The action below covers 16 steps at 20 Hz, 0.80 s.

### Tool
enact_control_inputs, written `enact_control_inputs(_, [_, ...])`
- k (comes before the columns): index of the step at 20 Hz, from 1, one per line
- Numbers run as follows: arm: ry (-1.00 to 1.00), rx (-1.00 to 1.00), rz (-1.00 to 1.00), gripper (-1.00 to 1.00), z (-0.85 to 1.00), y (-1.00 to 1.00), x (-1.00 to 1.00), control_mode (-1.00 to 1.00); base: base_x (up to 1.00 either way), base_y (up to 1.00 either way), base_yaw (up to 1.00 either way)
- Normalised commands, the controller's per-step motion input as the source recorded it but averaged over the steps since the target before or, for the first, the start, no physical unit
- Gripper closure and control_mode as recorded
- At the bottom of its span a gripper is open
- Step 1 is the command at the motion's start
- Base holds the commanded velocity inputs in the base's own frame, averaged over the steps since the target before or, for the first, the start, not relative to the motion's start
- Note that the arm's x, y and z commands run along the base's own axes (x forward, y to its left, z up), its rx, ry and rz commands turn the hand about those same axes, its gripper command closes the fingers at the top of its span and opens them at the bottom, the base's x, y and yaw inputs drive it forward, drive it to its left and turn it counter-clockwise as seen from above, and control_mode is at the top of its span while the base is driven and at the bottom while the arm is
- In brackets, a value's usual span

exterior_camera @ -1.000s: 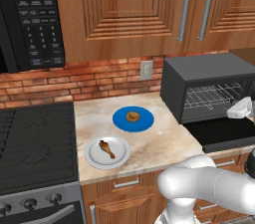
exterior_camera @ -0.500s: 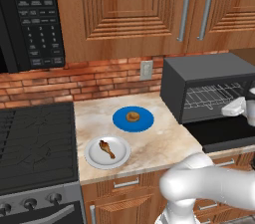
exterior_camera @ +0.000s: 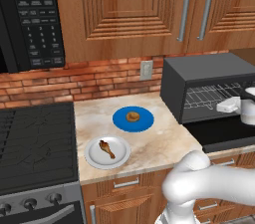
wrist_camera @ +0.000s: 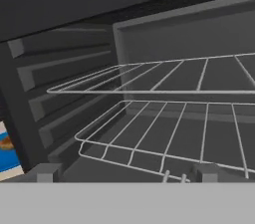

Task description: Open the toaster oven door. Place the bread on the top rack in the toaster oven and place the chicken drumstick on the bottom rack.

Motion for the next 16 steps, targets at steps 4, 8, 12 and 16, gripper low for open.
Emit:
enact_control_inputs(4, [-0.04, 0.0, 0.0, -1.0, -0.17, -0.01, 0.21, -1.0, 0.0, 0.0, 0.0])
enact_control_inputs(8, [0.0, -0.03, 0.0, -1.0, -0.08, 0.01, 0.22, -1.0, 0.0, 0.0, 0.0])
enact_control_inputs(12, [-0.02, -0.12, 0.0, -1.0, -0.08, 0.06, 0.15, -1.0, 0.0, 0.0, 0.0])
enact_control_inputs(16, [0.0, -0.09, 0.0, -1.0, -0.09, 0.0, 0.23, -1.0, 0.0, 0.0, 0.0])
